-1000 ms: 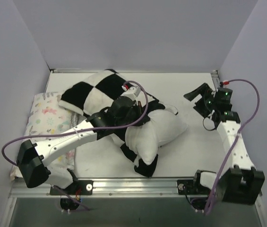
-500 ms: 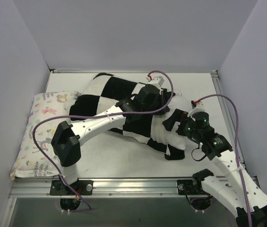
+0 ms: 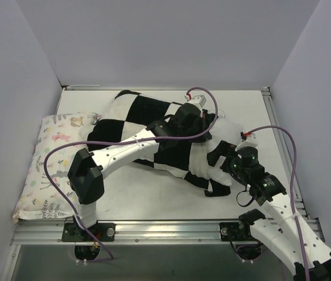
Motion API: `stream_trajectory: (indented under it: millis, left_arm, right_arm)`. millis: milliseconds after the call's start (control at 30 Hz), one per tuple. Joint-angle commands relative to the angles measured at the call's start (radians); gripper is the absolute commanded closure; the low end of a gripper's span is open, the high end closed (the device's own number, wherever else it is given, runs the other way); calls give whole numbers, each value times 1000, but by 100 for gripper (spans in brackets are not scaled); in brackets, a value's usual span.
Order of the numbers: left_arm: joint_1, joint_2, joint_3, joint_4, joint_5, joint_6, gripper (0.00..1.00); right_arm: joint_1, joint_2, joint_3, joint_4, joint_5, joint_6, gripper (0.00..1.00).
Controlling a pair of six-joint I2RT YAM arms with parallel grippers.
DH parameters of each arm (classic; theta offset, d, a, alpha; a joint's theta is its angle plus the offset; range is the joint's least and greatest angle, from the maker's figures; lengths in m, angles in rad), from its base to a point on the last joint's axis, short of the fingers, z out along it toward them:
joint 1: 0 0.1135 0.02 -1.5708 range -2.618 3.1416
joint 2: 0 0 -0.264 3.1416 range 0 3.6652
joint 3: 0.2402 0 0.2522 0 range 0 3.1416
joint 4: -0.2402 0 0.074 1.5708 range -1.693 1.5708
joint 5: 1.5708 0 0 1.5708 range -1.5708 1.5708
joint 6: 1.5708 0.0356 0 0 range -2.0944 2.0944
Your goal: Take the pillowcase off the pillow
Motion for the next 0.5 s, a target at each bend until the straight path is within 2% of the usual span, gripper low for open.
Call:
stream_trajectory:
  millis: [0, 133, 267, 300, 333, 367, 400, 433, 467]
  left_arm:
    - [5, -4, 89, 81, 14, 4, 99]
    - [-20, 17, 121, 79, 16, -2, 100]
    - [-32, 25, 133, 79, 14, -4, 100]
    - [-32, 25, 133, 77, 13, -2, 100]
    - [-32, 24, 132, 74, 13, 1, 100]
    - [-31, 19, 133, 73, 13, 7, 93]
    - [-31, 14, 122, 73, 11, 14, 88]
    - [-31, 10, 116, 73, 11, 18, 82]
    - [-29, -9, 110, 74, 11, 24, 70]
  right_arm:
    - [3, 11, -38, -7, 12, -13, 0]
    - [3, 112, -35, 61, -125, -22, 1]
    - [2, 144, -55, 167, -150, 7, 1]
    - [2, 147, -55, 172, -149, 9, 6]
    - [0, 155, -49, 169, -141, 13, 14]
    - [-1, 175, -32, 152, -133, 16, 48]
    - [-3, 181, -26, 142, -126, 21, 69]
    - [-3, 186, -20, 132, -112, 23, 85]
    - [-4, 189, -9, 119, -104, 24, 100]
